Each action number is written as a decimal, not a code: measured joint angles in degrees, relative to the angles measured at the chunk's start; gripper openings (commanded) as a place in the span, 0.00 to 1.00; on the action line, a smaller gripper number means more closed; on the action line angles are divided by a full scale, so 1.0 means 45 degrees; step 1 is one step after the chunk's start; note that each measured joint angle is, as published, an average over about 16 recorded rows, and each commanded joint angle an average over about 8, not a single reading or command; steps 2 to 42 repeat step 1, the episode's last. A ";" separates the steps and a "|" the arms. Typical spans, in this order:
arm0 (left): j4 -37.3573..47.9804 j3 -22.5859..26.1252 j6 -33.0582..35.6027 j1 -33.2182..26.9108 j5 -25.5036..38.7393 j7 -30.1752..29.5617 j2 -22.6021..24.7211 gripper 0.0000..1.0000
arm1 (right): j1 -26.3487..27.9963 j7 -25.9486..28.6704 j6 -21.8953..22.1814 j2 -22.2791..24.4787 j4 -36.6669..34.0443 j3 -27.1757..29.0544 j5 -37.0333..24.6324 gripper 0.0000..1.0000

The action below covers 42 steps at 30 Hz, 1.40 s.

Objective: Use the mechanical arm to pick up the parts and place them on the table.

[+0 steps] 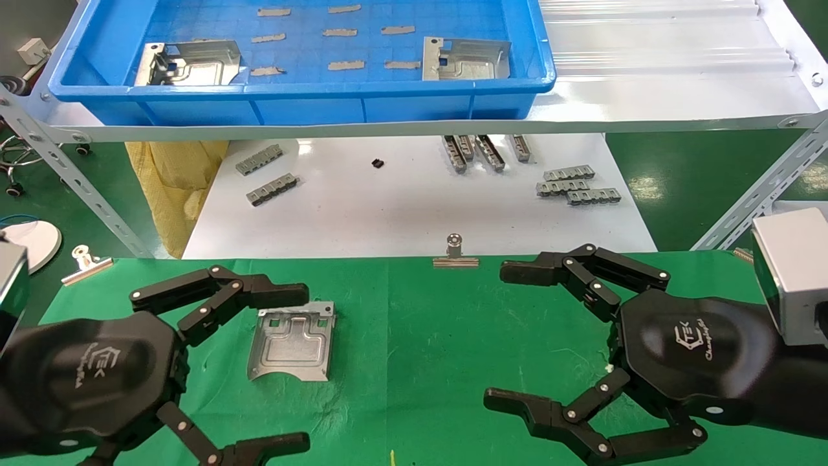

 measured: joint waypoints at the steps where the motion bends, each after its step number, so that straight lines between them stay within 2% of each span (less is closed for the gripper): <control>1: 0.0018 0.0005 -0.0002 -0.0006 0.0003 0.0009 0.0003 1.00 | 0.0000 0.0000 0.0000 0.0000 0.0000 0.0000 0.0000 1.00; 42: 0.0018 0.0005 -0.0002 -0.0006 0.0003 0.0009 0.0003 1.00 | 0.0000 0.0000 0.0000 0.0000 0.0000 0.0000 0.0000 1.00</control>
